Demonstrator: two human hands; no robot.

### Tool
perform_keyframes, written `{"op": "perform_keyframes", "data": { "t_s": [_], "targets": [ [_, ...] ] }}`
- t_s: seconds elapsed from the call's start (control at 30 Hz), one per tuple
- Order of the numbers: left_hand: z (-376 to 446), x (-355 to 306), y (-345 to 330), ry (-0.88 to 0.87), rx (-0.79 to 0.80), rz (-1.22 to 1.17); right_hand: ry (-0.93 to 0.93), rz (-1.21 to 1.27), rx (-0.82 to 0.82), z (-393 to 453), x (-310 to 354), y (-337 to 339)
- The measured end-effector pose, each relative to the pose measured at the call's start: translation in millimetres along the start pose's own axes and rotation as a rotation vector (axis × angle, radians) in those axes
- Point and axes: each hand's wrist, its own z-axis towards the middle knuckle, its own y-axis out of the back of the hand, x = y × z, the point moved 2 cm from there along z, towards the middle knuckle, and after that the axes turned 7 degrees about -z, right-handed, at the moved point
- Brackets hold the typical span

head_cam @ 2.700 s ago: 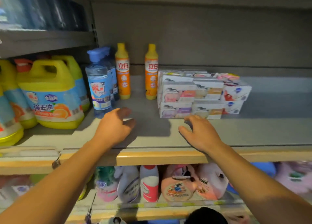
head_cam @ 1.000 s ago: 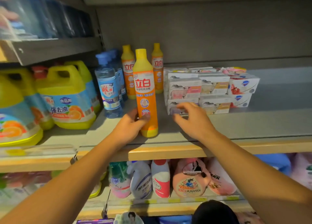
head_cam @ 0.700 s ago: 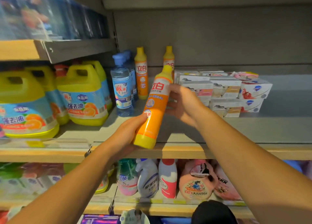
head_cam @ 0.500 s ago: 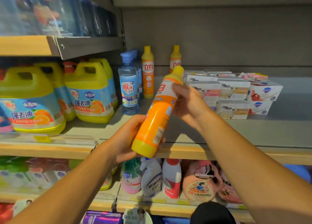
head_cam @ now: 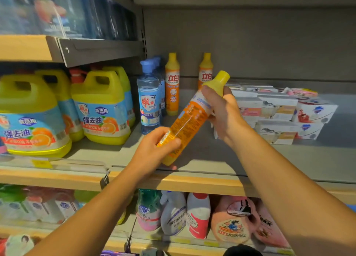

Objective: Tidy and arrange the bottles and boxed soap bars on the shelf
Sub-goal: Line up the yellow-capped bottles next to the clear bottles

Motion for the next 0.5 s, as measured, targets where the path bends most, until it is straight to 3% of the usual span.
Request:
{"op": "perform_keyframes", "data": {
  "t_s": [0.07, 0.17, 0.3, 0.5],
  "targets": [
    [2.3, 0.6, 4.2, 0.151, 0.085, -0.261, -0.071, 0.166, 0.130, 4.6, -2.0, 1.4],
    [5.7, 1.9, 11.0, 0.290, 0.158, -0.409, -0.139, 0.333, 0.252, 5.6, -14.1, 2.1],
    [8.4, 6.4, 12.7, 0.336, 0.189, -0.404, -0.123, 0.258, 0.174, 6.0, -33.2, 1.5],
    [8.9, 10.7, 13.9, 0.078, 0.054, -0.146, 0.023, -0.118, 0.009, 18.0, -23.8, -8.8]
  ]
}}
